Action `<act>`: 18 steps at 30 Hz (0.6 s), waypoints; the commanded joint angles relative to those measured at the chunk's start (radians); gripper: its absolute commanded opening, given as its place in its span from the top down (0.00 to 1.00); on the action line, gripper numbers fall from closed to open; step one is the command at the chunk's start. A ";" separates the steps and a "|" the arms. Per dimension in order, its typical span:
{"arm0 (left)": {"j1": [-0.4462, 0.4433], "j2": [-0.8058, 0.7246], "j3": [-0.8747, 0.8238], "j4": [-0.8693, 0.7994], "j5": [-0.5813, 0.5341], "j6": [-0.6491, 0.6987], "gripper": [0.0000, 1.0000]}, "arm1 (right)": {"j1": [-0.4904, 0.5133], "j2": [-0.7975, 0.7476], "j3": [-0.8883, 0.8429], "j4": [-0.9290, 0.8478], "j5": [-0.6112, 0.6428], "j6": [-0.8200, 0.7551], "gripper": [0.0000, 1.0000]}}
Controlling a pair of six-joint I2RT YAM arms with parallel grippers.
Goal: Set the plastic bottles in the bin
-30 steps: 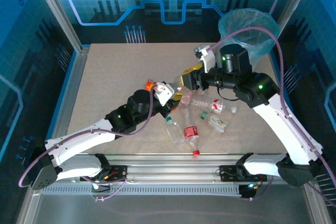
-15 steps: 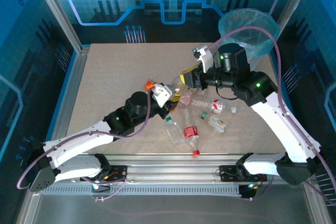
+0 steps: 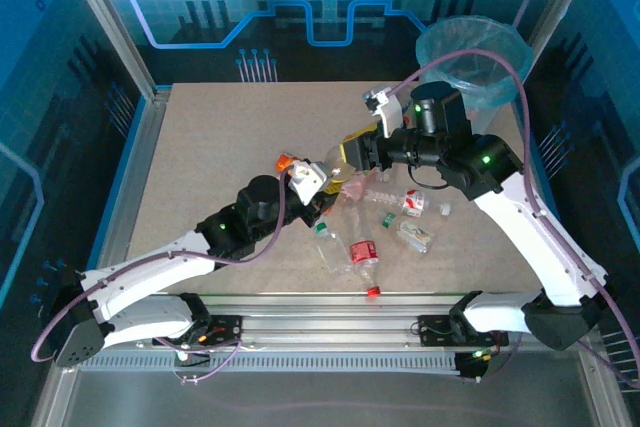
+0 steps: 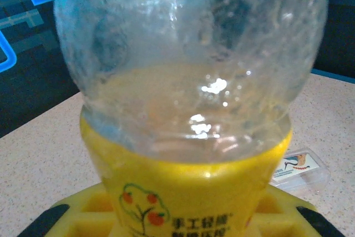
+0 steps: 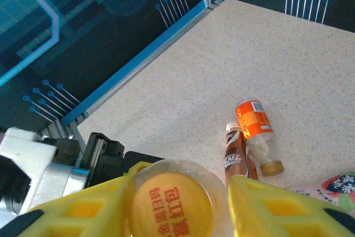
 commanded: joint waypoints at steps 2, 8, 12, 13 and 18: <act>0.004 -0.030 -0.001 0.056 -0.006 0.002 1.00 | 0.005 0.018 0.008 -0.025 0.005 0.002 0.55; 0.003 -0.032 -0.002 0.056 -0.010 0.003 1.00 | 0.005 0.035 0.011 -0.022 0.033 -0.005 0.55; 0.003 -0.040 -0.001 0.057 -0.015 0.008 1.00 | 0.005 0.051 0.033 -0.036 0.028 -0.012 0.60; 0.003 -0.040 -0.004 0.056 -0.018 0.009 1.00 | 0.005 0.054 0.039 -0.036 0.023 -0.015 0.66; 0.004 -0.049 -0.005 0.056 -0.032 0.026 0.66 | 0.004 0.047 0.053 -0.008 0.035 -0.003 1.00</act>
